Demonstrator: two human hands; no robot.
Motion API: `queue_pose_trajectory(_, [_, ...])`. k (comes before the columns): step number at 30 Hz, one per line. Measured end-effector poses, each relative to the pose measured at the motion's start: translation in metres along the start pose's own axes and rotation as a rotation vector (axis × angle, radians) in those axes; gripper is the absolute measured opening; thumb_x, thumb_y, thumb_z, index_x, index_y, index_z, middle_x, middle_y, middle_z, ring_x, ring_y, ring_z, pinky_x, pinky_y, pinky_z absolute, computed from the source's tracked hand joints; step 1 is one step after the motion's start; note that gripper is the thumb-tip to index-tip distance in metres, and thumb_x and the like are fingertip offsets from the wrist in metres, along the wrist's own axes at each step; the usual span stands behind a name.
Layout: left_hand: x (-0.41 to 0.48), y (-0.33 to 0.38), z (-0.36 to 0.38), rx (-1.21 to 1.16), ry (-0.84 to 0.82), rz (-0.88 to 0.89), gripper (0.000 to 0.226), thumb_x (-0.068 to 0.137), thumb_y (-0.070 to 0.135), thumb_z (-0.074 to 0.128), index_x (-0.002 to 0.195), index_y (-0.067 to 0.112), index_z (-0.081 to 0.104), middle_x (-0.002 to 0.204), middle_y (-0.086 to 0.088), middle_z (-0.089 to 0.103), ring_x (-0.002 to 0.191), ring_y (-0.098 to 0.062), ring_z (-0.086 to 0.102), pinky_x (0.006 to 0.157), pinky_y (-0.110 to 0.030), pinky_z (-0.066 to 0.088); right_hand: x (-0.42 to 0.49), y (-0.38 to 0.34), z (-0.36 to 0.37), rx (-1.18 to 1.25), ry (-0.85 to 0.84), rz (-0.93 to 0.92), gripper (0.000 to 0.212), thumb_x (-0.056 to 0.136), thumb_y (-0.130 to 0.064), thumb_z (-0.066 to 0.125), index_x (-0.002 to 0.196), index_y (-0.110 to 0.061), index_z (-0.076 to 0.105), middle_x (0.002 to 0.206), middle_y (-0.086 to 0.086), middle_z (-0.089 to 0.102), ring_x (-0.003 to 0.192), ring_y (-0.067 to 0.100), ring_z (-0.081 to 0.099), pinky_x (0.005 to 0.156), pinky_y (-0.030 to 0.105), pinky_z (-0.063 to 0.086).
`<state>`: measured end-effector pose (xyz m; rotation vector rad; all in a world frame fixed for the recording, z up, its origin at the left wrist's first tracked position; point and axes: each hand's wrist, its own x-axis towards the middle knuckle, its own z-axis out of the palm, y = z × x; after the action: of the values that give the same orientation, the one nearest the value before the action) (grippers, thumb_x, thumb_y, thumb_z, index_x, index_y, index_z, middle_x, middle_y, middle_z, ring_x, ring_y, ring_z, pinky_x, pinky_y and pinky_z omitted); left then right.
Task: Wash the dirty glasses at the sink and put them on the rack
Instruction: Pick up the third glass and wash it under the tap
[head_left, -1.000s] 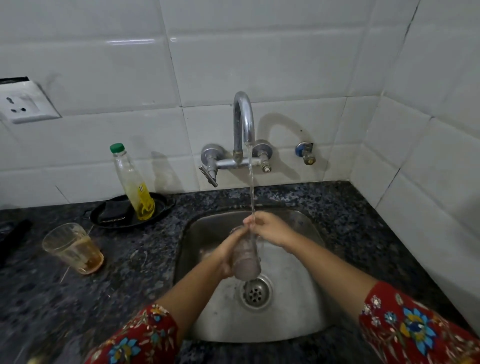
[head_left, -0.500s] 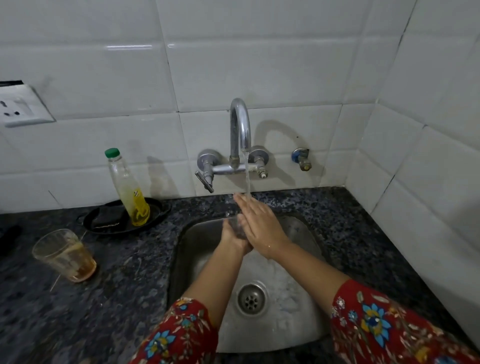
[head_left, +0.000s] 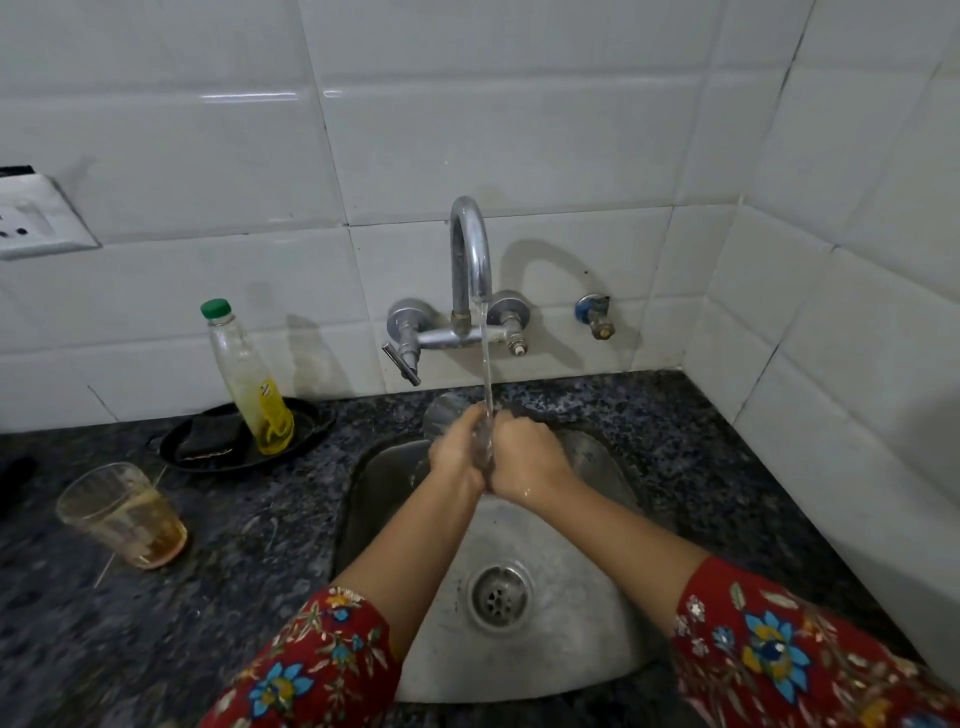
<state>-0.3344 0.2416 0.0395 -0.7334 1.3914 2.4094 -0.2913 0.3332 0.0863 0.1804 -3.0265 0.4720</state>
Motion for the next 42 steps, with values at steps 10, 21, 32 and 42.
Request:
queue_pose_trajectory(10, [-0.039, 0.006, -0.012, 0.093, -0.244, -0.013, 0.029, 0.08, 0.035, 0.07, 0.091, 0.007, 0.069, 0.081, -0.008, 0.07, 0.074, -0.024, 0.066, 0.07, -0.034, 0.054, -0.012, 0.016, -0.003, 1.087, -0.488, 0.4, 0.022, 0.071, -0.005, 0.074, 0.091, -0.007, 0.066, 0.08, 0.008, 0.07, 0.069, 0.017, 0.068, 0.076, 0.035, 0.06])
queue_pose_trajectory(21, [-0.041, 0.012, -0.026, 0.037, -0.632, 0.062, 0.036, 0.067, 0.029, 0.078, 0.096, 0.009, 0.071, 0.096, -0.009, 0.07, 0.094, -0.025, 0.065, 0.093, -0.043, 0.049, -0.036, 0.037, 0.0, 1.453, -0.791, 0.245, 0.025, 0.079, -0.011, 0.062, 0.103, -0.002, 0.062, 0.087, 0.012, 0.067, 0.066, 0.017, 0.064, 0.062, 0.025, 0.055])
queue_pose_trajectory(32, [-0.047, 0.017, -0.034, 0.306, -0.635, 0.142, 0.044, 0.07, 0.033, 0.072, 0.106, 0.01, 0.067, 0.106, -0.008, 0.07, 0.101, -0.024, 0.065, 0.099, -0.048, 0.046, -0.042, 0.035, 0.009, 1.462, -0.827, 0.241, 0.028, 0.075, -0.019, 0.067, 0.101, -0.009, 0.064, 0.09, 0.009, 0.07, 0.078, 0.02, 0.068, 0.069, 0.029, 0.056])
queue_pose_trajectory(42, [-0.058, 0.009, -0.025, 0.504, -0.329, 0.449, 0.058, 0.072, 0.007, 0.082, 0.124, 0.011, 0.057, 0.116, -0.007, 0.069, 0.106, -0.018, 0.067, 0.092, -0.031, 0.054, -0.015, 0.019, 0.026, 1.271, -0.264, 0.137, 0.052, 0.075, 0.004, 0.071, 0.123, -0.014, 0.059, 0.104, 0.002, 0.072, 0.097, 0.019, 0.069, 0.081, 0.034, 0.058])
